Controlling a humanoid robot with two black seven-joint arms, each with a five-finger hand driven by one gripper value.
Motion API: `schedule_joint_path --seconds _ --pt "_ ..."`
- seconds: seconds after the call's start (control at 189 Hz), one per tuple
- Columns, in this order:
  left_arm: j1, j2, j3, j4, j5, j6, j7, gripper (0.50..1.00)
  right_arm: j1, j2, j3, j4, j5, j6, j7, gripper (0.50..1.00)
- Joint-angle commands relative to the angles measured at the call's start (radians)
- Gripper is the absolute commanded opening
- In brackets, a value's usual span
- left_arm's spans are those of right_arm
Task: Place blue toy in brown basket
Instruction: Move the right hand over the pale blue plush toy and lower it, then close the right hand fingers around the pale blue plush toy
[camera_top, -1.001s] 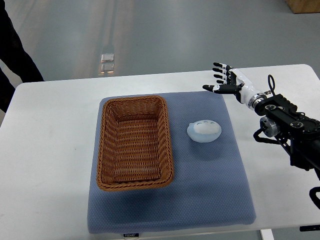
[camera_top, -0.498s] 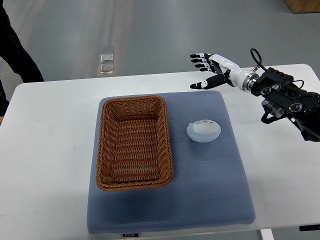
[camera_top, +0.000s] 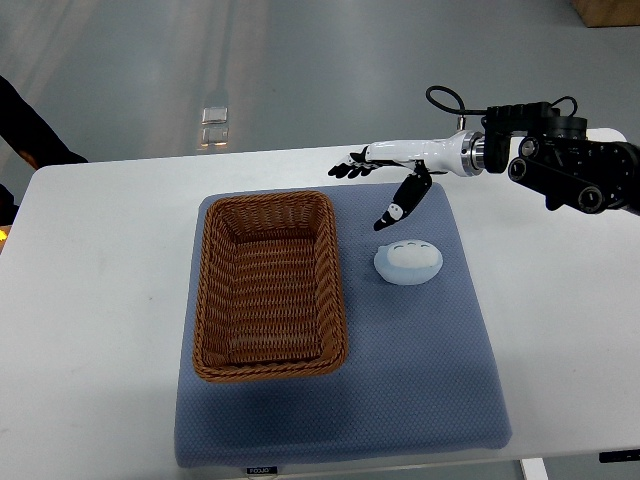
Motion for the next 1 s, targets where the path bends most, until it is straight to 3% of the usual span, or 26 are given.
schedule_joint_path --seconds 0.0,0.196,0.583,0.996 --pt "0.0 0.0 0.0 0.0 -0.001 0.0 -0.001 1.0 0.004 -0.013 -0.009 0.015 -0.029 0.019 0.001 0.913" --pt "0.0 0.0 -0.002 -0.002 0.001 0.0 0.001 1.0 0.0 -0.057 -0.02 0.024 -0.075 0.021 0.008 0.913" --pt "0.0 0.0 -0.002 -0.005 0.001 0.0 0.001 1.0 -0.025 -0.188 -0.034 0.167 -0.077 0.024 0.01 0.913" --pt "0.002 0.0 -0.003 -0.002 0.001 0.001 0.001 1.0 -0.083 -0.155 -0.057 0.176 -0.141 -0.022 0.005 0.913"
